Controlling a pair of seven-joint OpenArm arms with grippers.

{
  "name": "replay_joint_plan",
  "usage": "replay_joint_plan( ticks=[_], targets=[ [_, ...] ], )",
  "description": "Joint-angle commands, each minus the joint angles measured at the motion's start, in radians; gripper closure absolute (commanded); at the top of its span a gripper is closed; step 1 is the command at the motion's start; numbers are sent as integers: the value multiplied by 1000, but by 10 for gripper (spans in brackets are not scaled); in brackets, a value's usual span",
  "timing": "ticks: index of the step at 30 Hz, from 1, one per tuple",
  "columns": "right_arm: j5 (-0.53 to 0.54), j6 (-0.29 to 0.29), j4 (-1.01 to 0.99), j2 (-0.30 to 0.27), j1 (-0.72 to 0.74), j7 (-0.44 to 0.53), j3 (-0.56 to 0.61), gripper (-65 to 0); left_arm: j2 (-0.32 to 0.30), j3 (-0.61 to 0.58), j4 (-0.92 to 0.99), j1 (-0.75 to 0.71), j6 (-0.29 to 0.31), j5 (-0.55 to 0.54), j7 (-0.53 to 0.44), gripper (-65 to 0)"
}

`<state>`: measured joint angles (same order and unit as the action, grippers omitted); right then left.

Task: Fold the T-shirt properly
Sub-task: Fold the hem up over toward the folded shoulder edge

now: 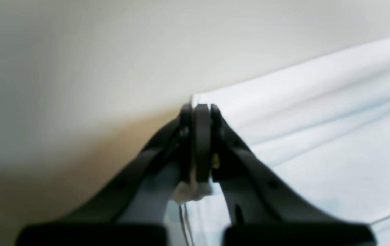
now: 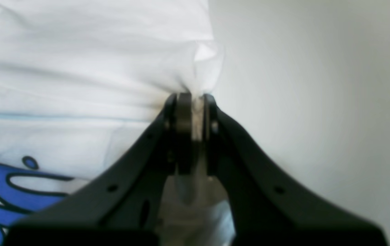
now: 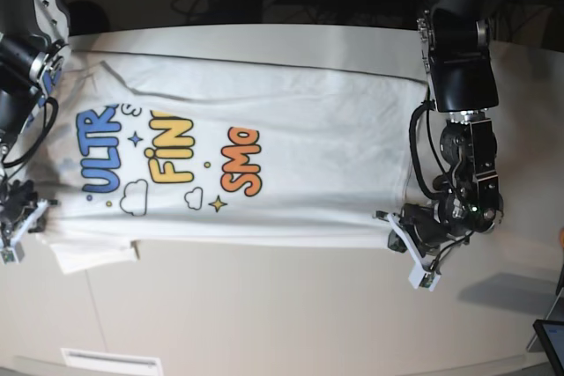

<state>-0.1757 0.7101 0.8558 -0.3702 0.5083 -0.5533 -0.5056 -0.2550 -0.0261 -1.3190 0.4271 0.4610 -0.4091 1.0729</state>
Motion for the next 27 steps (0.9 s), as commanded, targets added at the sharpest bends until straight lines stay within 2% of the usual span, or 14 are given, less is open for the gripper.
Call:
replay_joint_plan(
  ticks=[1,16,24,27],
  targets=[
    [6,-12,41,-26,20,2,-1,-3,-14,7,-37,22,-5,2,-1,0],
    [6,-12,320,-20,-135,-202,-8,-3,-34,8,-236,-135,-9,6,56,0],
    [9,-12,348,-17,-168,-291,-9,-3,-46,8,-239,-219,-9,8,56,0],
    [6,-12,348,3,-175,-308,-9,-3,-46,8,-239,-251,-9,8,56,0]
  ],
)
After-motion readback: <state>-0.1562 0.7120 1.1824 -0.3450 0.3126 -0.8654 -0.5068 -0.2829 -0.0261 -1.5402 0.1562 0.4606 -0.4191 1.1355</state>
